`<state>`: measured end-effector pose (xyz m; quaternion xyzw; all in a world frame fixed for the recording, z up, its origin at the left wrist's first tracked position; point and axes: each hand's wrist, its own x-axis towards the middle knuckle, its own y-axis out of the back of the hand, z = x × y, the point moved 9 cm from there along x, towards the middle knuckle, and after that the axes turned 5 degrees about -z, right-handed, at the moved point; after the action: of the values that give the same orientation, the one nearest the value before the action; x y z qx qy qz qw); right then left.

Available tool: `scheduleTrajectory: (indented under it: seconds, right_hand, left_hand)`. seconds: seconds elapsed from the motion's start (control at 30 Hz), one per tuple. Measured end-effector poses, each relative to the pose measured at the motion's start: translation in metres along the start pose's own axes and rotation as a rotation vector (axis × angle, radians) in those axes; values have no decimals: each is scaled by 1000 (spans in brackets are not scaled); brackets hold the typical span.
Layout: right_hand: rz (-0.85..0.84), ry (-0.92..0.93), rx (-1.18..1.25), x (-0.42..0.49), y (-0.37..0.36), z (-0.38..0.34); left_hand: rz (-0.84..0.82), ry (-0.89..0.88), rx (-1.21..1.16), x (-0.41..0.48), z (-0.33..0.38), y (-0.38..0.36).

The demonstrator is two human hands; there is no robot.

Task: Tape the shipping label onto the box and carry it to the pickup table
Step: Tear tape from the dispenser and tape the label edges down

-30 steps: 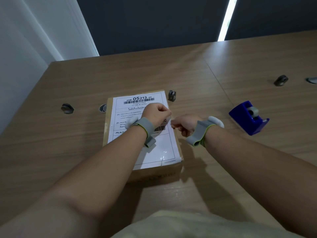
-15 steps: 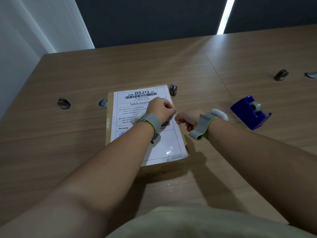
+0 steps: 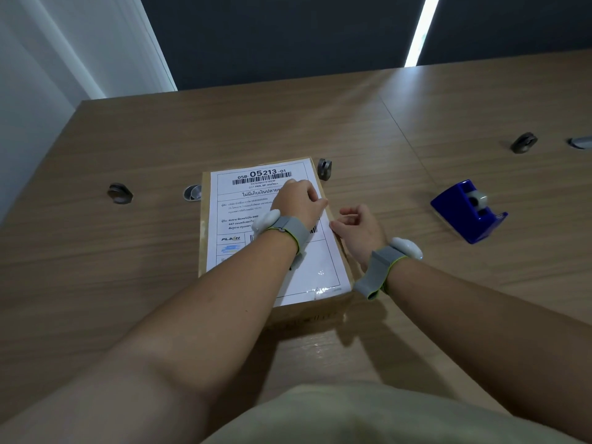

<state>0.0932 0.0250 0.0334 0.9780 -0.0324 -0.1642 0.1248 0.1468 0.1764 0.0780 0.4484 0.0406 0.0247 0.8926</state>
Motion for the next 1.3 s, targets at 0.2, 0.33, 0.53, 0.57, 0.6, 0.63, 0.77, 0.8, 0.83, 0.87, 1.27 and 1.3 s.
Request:
scheduleTrajectory:
  seconds: [0.2,0.33,0.53,0.57,0.6,0.63,0.77,0.8,0.83,0.87,1.27,1.3]
  right_hand:
    - [11,207,-208,-14,-3,-15]
    - [-4,272,-295,-20,-5,-16]
    - [-89,274,-477,-21,-9,-18]
    - [-124,266,-483,-24,-11,-17]
    - [-167,252,-481,-27,-12,-13]
    - [-213,237,-469,-30,-14,-10]
    - [-368,200,-325,-36,-19,3]
    - [-373,201,-315,-35,-18,3]
    - [-355,207,-330,-33,-17,3]
    - [-324,216,-348,-32,-16,2]
    - [-174,67,-4,-24,29,31]
    - [-148,55,13,-22,40,37]
  left_hand:
    - [76,-189,42,2,-3,9]
    - [-42,-200,263,8,-11,-2]
    - [-165,-55,464,25,-45,-5]
    - [-159,-22,467,27,-50,-2]
    - [-151,6,469,28,-55,0]
    - [-143,26,471,28,-58,2]
    - [-121,51,489,26,-59,6]
    - [-117,55,488,26,-58,7]
    - [-111,60,484,25,-58,8]
    - [-106,69,478,25,-58,8]
    - [-114,-19,366,-29,4,-32]
    - [-124,-29,348,-29,11,-35]
